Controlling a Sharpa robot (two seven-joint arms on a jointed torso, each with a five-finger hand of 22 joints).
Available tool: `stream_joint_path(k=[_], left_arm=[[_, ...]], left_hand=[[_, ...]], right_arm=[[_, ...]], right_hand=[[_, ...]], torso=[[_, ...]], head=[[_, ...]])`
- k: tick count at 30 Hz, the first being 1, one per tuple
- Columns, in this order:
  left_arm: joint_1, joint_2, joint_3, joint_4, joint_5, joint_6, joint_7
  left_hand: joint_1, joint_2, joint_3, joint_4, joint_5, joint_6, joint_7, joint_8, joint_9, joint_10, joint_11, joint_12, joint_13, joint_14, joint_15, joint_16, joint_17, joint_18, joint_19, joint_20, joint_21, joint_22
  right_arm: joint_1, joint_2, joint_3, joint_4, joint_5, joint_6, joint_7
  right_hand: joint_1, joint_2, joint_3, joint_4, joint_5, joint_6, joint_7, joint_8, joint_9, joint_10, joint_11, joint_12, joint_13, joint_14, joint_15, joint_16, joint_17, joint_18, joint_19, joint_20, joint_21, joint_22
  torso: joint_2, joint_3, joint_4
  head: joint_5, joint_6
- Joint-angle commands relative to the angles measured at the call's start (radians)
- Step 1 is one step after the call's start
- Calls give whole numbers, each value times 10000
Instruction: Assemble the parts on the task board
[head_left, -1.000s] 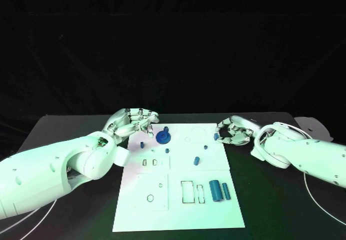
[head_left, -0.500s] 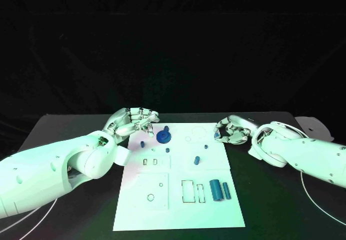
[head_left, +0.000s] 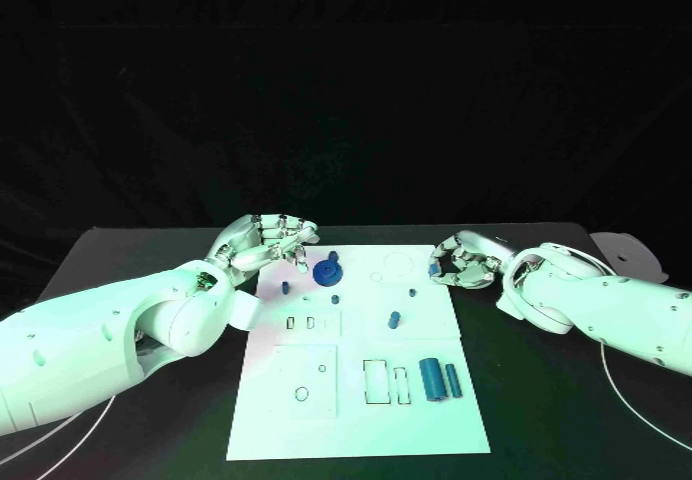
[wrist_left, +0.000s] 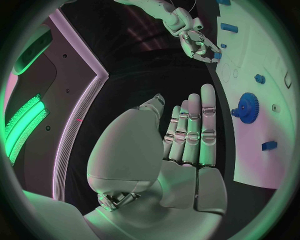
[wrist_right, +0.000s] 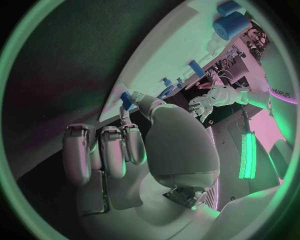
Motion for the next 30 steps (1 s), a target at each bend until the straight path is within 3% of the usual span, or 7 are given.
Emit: stream_joint_path(k=[1,13,23,30], left_arm=[[4,22,7,12,37,165,60],[4,18,7,10,37,172,57],[5,9,7,6,37,174,52],[5,-5,7,1,37,172,46]], left_hand=[[-48,62,34,-2,38,-73,14,2,14,-48,-3,20,4,-72,-10,24,14,45,-82,-14,62,15],[-48,62,34,-2,38,-73,14,2,14,-48,-3,20,4,-72,-10,24,14,45,-82,-14,62,15],[-48,62,34,-2,38,-73,14,2,14,-48,-3,20,4,-72,-10,24,14,45,-82,-14,62,15],[-48,62,34,-2,38,-73,14,2,14,-48,-3,20,4,-72,-10,24,14,45,-82,-14,62,15]], right_arm=[[-19,31,-4,-22,-51,247,-69],[-88,120,-6,-95,-52,19,-100],[-100,114,-5,10,182,-975,111],[-70,4,4,386,311,-1412,-18]], right_hand=[[-10,129,59,7,-34,48,3,69,8,67,-27,29,1279,945,-63,55,2107,-202,527,-57,37,1254],[-64,222,100,37,-17,374,-66,166,59,127,-80,85,1340,951,-105,63,2135,-206,539,-87,52,1281],[-102,503,176,64,237,988,-382,531,277,266,-353,192,1466,968,-335,85,2205,-222,579,-284,100,1363],[-95,603,210,71,260,1038,-433,594,324,266,-401,180,1457,971,-375,88,2218,-220,577,-324,90,1353]], torso=[[3,1,-3],[1,2,0],[-3,2,0],[-17,-10,-17]], head=[[1,-8],[9,-40],[16,-45],[32,-38]])
